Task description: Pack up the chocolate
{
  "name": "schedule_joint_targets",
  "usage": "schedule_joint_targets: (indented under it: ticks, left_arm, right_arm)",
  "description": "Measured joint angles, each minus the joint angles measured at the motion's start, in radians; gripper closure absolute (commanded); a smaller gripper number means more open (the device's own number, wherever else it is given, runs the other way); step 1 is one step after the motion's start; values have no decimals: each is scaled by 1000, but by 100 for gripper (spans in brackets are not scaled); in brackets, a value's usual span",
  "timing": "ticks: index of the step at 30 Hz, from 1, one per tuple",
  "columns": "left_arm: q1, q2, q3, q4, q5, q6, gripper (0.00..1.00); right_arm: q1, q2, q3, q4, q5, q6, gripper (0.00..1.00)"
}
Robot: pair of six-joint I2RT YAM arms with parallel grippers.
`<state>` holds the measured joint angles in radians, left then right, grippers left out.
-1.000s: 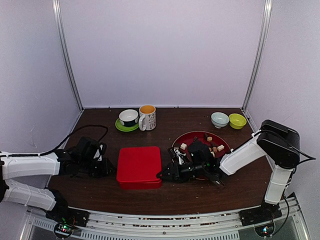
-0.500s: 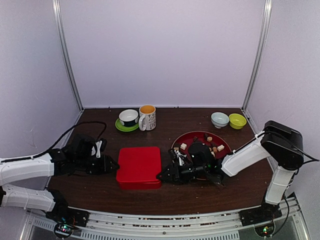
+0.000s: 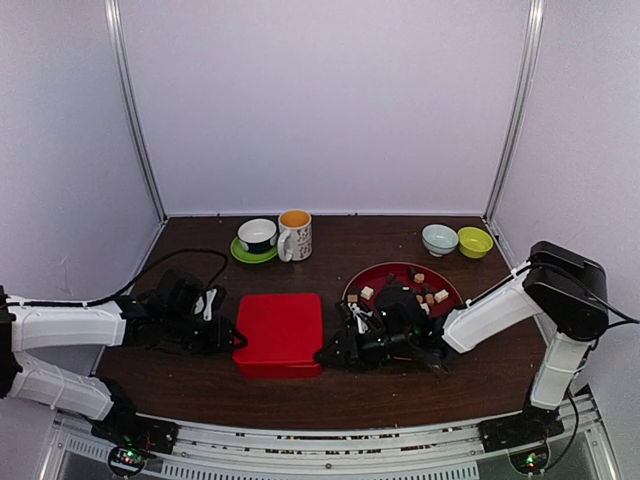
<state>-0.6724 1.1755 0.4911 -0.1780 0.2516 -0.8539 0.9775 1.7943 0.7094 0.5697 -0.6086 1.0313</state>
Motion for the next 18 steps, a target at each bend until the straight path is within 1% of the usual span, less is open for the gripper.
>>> schedule_joint_targets:
  ticks: [6,9,12,13,18]
  left_arm:
    - [7,22,10,13,8,7,68]
    - [10,29,13,13,10,12,69]
    - [16,36,19,15,4,17,69]
    - [18,40,22,16,-2,18,68]
    - [22,56,32,21,-14,19,69]
  right_arm:
    - [-2,14,-1,29,-4,11,60]
    - [-4,18,-1,37,-11,19,67]
    - [-8,23,-2,56,-21,31,78]
    - [-9,24,-3,68,-24,34,79]
    - [-13,37,-21,137,-27,50,78]
